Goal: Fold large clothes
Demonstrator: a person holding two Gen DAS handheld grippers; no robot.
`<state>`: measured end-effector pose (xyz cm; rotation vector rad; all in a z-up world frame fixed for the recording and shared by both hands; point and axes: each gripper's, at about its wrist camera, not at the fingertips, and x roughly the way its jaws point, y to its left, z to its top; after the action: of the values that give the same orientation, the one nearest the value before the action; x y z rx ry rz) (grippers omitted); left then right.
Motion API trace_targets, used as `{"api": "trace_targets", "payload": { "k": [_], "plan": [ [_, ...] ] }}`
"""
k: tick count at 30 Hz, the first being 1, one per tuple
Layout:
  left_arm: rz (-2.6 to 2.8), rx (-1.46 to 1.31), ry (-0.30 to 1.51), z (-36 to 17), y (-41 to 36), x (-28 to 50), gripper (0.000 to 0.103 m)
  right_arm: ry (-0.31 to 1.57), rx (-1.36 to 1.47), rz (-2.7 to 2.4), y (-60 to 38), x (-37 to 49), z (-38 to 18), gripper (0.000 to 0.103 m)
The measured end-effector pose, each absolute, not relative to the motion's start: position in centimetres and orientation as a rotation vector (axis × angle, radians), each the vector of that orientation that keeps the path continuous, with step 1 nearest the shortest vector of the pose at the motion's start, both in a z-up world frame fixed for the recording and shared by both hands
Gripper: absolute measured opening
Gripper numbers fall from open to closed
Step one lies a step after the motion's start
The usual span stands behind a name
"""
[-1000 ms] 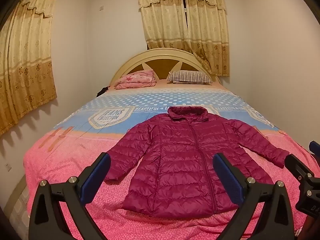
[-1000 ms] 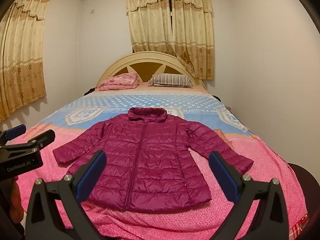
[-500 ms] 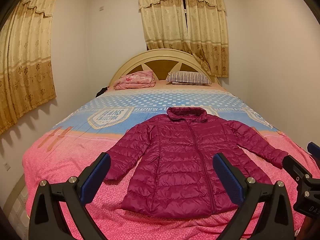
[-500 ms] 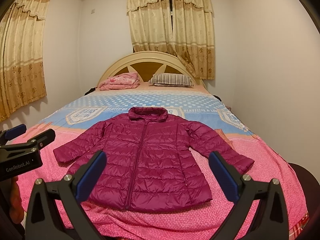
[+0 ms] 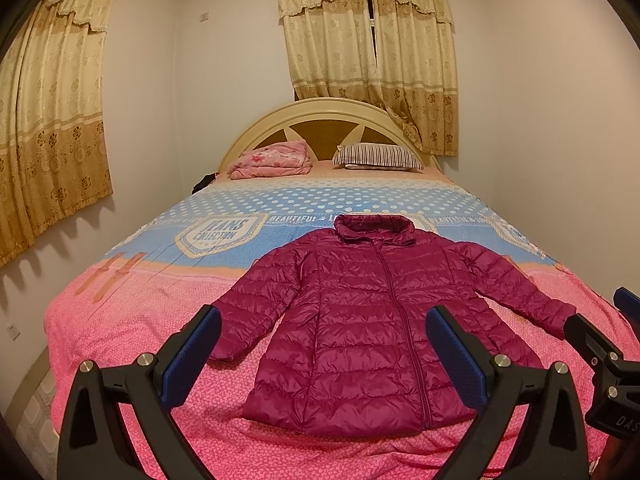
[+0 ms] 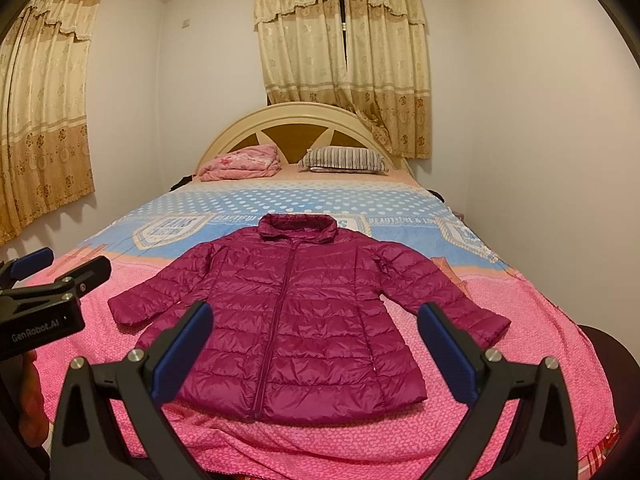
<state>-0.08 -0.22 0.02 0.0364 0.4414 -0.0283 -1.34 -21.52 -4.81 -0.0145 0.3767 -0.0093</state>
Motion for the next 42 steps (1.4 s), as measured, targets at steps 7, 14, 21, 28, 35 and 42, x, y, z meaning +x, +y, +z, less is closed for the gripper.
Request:
{"api": "trace_targets", "payload": {
  "k": [7, 14, 21, 28, 35, 42],
  "plan": [
    [-0.026, 0.029, 0.444, 0.1, 0.1, -0.1, 0.102, 0.382, -0.015, -0.004, -21.1, -1.2, -5.0, 0.103],
    [-0.024, 0.027, 0.443, 0.2, 0.2, -0.1, 0.102, 0.383, -0.011, -0.001, -21.1, -1.2, -5.1, 0.103],
    [-0.019, 0.025, 0.441, 0.1, 0.4, 0.0, 0.102, 0.384, -0.010, 0.002, -21.1, -1.2, -5.1, 0.103],
    [-0.020, 0.025, 0.441, 0.1, 0.5, 0.0, 0.102, 0.386, -0.011, 0.002, -21.2, -1.2, -5.1, 0.103],
    [-0.020, 0.026, 0.446, 0.0, 0.5, 0.0, 0.102, 0.390, -0.007, 0.006, -21.1, -1.2, -5.3, 0.103],
    [-0.019, 0.025, 0.465, -0.7, 0.3, 0.5, 0.102, 0.410, 0.001, 0.011, -21.1, -0.7, -6.1, 0.103]
  ]
}}
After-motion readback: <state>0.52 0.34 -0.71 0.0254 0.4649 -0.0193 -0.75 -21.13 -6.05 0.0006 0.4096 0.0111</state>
